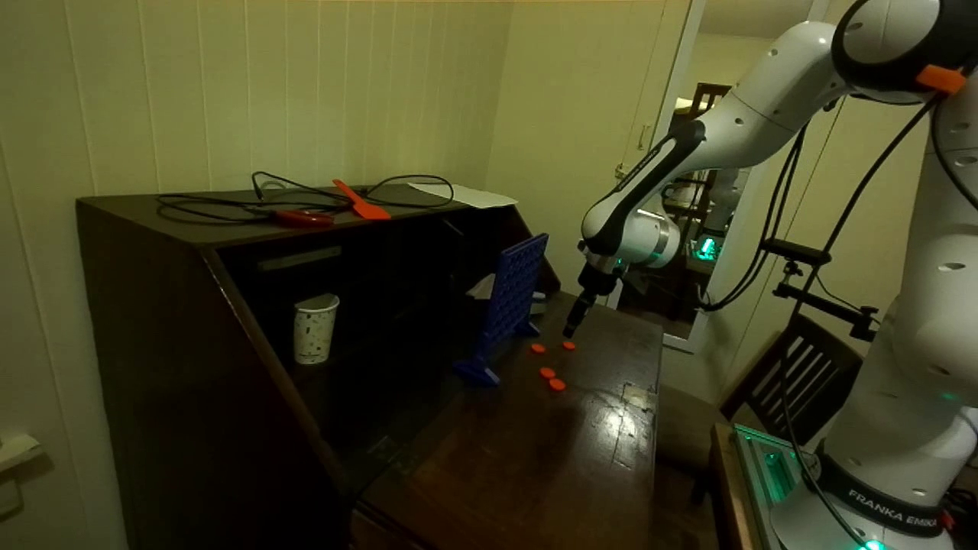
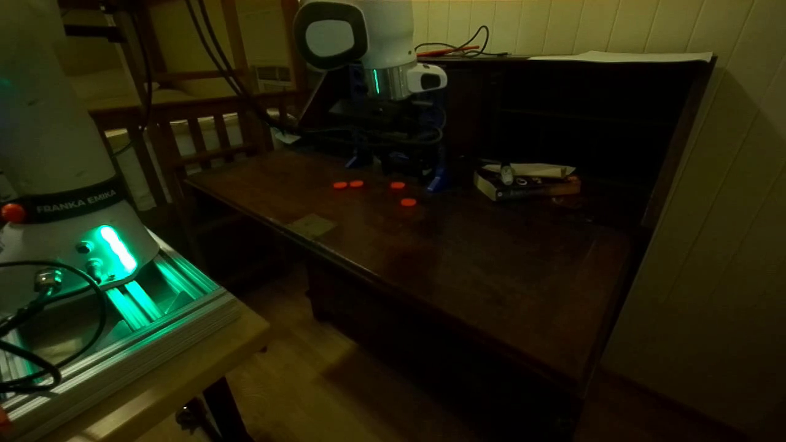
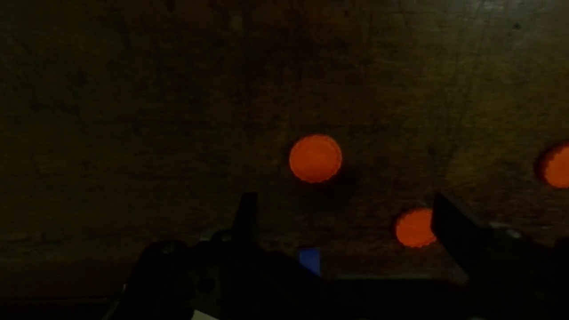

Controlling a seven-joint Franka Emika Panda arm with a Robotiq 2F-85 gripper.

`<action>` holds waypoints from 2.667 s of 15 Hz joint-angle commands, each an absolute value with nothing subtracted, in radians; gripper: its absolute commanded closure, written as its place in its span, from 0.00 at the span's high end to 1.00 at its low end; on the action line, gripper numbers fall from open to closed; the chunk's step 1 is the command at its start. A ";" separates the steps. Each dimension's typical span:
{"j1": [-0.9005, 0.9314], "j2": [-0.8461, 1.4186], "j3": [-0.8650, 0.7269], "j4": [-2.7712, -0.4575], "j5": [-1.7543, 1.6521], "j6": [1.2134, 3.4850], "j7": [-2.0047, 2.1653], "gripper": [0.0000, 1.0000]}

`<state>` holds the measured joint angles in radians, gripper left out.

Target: Put two orange rings in the rack

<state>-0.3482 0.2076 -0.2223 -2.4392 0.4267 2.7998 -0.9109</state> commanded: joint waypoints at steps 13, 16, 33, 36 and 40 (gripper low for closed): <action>-0.497 0.347 -0.061 -2.349 0.692 2.876 -1.200 0.56; -0.513 0.362 -0.049 -2.339 0.692 2.874 -1.219 0.54; -0.509 0.344 -0.080 -2.365 0.633 2.851 -1.234 0.82; -0.505 0.344 -0.090 -2.367 0.623 2.843 -1.228 0.53; -0.499 0.334 -0.103 -2.368 0.610 2.833 -1.219 0.24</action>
